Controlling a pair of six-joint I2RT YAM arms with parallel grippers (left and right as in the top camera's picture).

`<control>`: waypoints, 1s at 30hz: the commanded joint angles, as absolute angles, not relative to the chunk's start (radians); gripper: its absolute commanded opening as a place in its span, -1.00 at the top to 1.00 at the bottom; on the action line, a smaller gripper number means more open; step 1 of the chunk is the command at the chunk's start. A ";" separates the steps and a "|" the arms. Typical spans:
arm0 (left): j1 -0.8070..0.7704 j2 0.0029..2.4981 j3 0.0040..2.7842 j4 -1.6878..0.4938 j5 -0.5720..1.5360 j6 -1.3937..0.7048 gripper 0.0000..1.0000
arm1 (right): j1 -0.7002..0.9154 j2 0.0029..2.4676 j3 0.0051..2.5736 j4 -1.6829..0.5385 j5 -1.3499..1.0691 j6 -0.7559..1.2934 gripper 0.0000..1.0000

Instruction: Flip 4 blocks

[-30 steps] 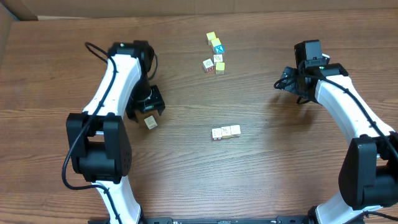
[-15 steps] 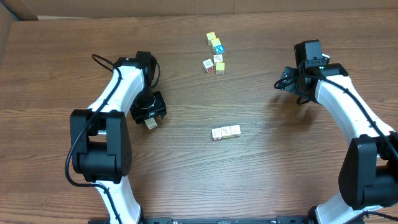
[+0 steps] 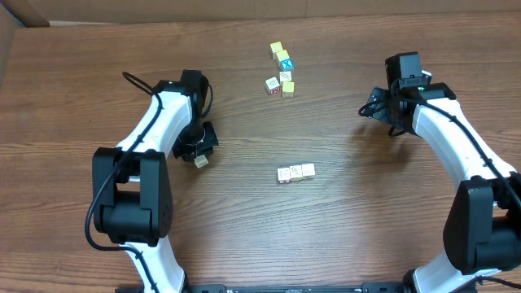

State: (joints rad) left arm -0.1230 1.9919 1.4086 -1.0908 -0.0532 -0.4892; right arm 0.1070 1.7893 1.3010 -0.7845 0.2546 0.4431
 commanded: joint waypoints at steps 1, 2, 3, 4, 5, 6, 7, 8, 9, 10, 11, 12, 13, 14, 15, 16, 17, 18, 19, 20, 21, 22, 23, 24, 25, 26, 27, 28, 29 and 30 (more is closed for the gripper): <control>-0.175 2.035 1.372 -1.045 0.035 -0.467 0.55 | 0.109 1.782 1.317 -0.779 0.269 0.437 -1.00; -0.183 2.035 1.372 -1.042 0.035 -0.466 0.55 | 0.109 1.782 1.317 -0.779 0.269 0.437 -1.00; -0.191 2.035 1.372 -1.040 0.035 -0.459 0.54 | 0.109 1.782 1.317 -0.779 0.269 0.437 -1.00; -0.199 2.035 1.372 -1.038 0.038 -0.451 0.52 | 0.109 1.782 1.317 -0.779 0.269 0.437 -1.00; -0.207 2.035 1.372 -1.037 0.045 -0.447 0.52 | 0.109 1.782 1.317 -0.779 0.269 0.437 -1.00; -0.212 2.035 1.372 -1.037 0.048 -0.443 0.52 | 0.109 1.782 1.317 -0.779 0.269 0.437 -1.00; -0.219 2.035 1.372 -1.038 0.056 -0.439 0.53 | 0.109 1.782 1.317 -0.779 0.269 0.437 -1.00; -0.226 2.035 1.372 -1.039 0.069 -0.427 0.52 | 0.109 1.782 1.317 -0.779 0.269 0.437 -1.00; -0.232 2.035 1.372 -1.039 0.085 -0.414 0.52 | 0.109 1.782 1.317 -0.779 0.269 0.437 -1.00; -0.238 2.035 1.372 -1.042 0.106 -0.401 0.51 | 0.109 1.782 1.317 -0.779 0.269 0.437 -1.00; -0.244 2.035 1.372 -1.045 0.124 -0.394 0.50 | 0.109 1.782 1.317 -0.779 0.269 0.437 -1.00; -0.250 2.035 1.372 -1.049 0.143 -0.391 0.50 | 0.109 1.782 1.317 -0.779 0.269 0.437 -1.00; -0.257 2.035 1.372 -1.051 0.164 -0.387 0.50 | 0.109 1.782 1.317 -0.779 0.269 0.437 -1.00; -0.262 2.035 1.372 -1.051 0.182 -0.382 0.50 | 0.109 1.782 1.317 -0.779 0.269 0.437 -1.00; -0.267 2.034 1.372 -1.050 0.200 -0.380 0.49 | 0.109 1.782 1.317 -0.779 0.269 0.437 -1.00; -0.270 2.035 1.372 -1.050 0.213 -0.380 0.49 | 0.109 1.782 1.317 -0.779 0.269 0.437 -1.00; -0.274 2.035 1.372 -1.050 0.229 -0.380 0.49 | 0.109 1.782 1.317 -0.779 0.269 0.437 -1.00; -0.276 2.034 1.372 -1.050 0.240 -0.379 0.49 | 0.109 1.782 1.317 -0.779 0.269 0.437 -1.00; -0.277 2.034 1.372 -1.051 0.256 -0.375 0.49 | 0.109 1.782 1.317 -0.779 0.269 0.437 -1.00; -0.278 2.035 1.372 -1.051 0.277 -0.364 0.49 | 0.109 1.782 1.317 -0.779 0.269 0.437 -1.00; -0.278 2.035 1.372 -1.050 0.297 -0.356 0.51 | 0.109 1.782 1.317 -0.779 0.269 0.437 -1.00; -0.279 2.035 1.372 -1.050 0.319 -0.350 0.50 | 0.109 1.782 1.317 -0.779 0.269 0.437 -1.00; -0.280 2.034 1.372 -1.050 0.337 -0.350 0.51 | 0.109 1.782 1.317 -0.779 0.269 0.437 -1.00; -0.281 2.034 1.372 -1.050 0.344 -0.350 0.54 | 0.109 1.782 1.317 -0.779 0.269 0.437 -1.00; -0.282 2.034 1.372 -1.050 0.345 -0.350 0.56 | 0.109 1.782 1.317 -0.779 0.269 0.437 -1.00; -0.283 2.034 1.372 -1.051 0.345 -0.350 0.60 | 0.109 1.782 1.317 -0.779 0.269 0.437 -1.00; -0.283 2.034 1.372 -1.052 0.345 -0.350 0.62 | 0.109 1.782 1.317 -0.779 0.269 0.437 -1.00; -0.283 2.034 1.372 -1.055 0.347 -0.350 0.64 | 0.109 1.782 1.317 -0.779 0.269 0.437 -1.00; -0.283 2.034 1.372 -1.060 0.349 -0.350 0.67 | 0.109 1.782 1.317 -0.779 0.269 0.437 -1.00; -0.283 2.034 1.372 -1.067 0.350 -0.350 0.73 | 0.109 1.782 1.317 -0.779 0.269 0.437 -1.00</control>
State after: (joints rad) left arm -0.2752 2.0037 1.3918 -1.0584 0.3096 -0.3744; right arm 0.1074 1.7893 1.3010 -0.7845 0.2543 0.4431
